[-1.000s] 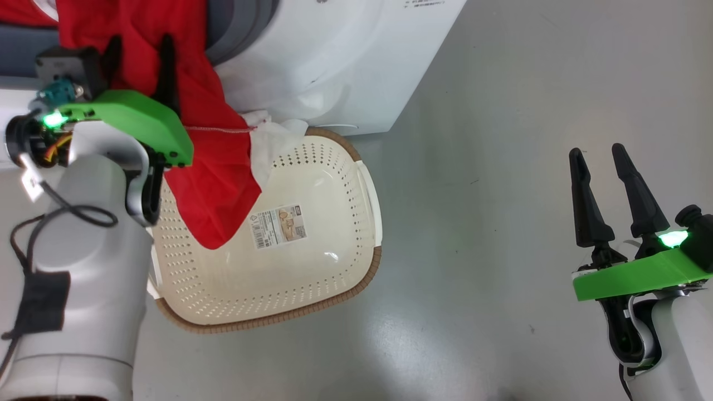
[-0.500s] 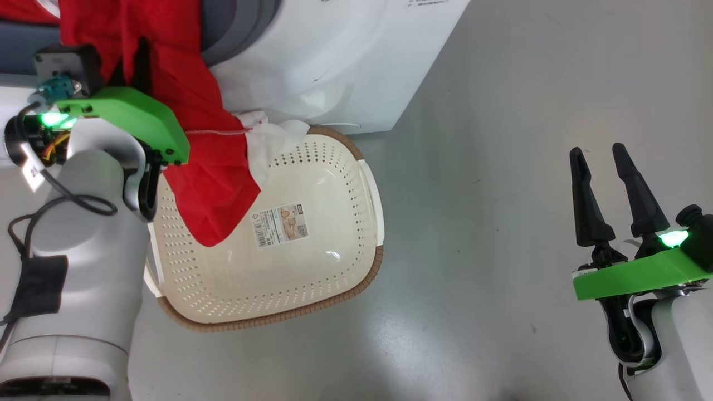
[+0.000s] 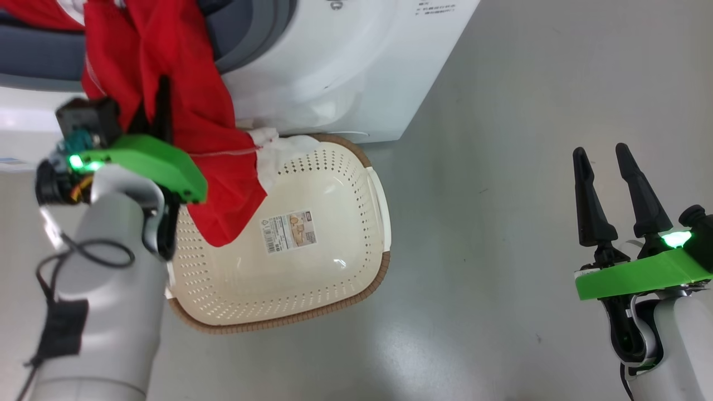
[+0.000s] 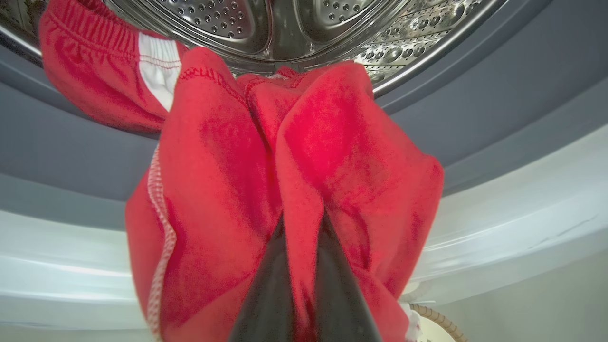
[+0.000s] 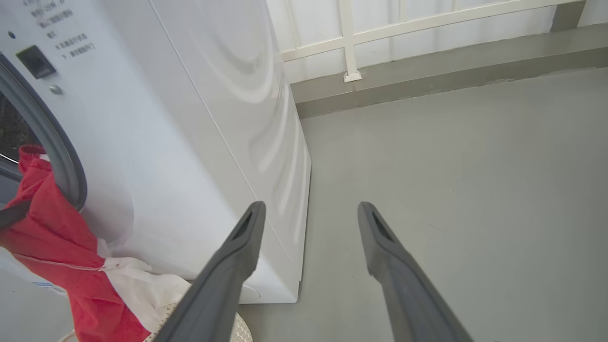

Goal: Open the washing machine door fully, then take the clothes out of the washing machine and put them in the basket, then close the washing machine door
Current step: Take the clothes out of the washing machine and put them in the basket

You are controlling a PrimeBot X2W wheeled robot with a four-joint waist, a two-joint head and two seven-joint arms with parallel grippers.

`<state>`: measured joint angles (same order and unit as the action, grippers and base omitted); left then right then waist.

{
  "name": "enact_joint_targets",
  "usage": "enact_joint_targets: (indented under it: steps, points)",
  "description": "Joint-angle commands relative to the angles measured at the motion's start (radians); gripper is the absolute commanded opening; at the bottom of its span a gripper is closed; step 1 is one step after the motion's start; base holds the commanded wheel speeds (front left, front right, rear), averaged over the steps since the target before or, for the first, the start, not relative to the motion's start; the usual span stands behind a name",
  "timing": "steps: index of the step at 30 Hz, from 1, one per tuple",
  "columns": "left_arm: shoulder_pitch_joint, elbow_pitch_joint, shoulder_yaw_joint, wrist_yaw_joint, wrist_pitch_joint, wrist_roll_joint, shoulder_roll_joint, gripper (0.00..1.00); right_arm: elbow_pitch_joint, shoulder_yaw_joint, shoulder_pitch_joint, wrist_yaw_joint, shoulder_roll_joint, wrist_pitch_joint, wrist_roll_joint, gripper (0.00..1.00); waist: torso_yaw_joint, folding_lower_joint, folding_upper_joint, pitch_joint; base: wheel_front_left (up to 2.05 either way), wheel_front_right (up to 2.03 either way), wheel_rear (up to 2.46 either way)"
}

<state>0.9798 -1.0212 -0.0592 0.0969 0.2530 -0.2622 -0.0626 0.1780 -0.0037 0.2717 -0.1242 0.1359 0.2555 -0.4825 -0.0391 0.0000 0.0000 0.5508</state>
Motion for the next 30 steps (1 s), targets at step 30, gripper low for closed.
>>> enact_joint_targets:
  steps: [30]
  points:
    - [-0.3, 0.015, -0.284, 0.006, 0.003, -0.224, 0.012, 0.0, -0.025, 0.037, -0.005, -0.007, 0.005, 0.006, 0.005, 1.0, -0.016, 0.0, 0.0, 0.031, 0.0, 0.0, 0.0]
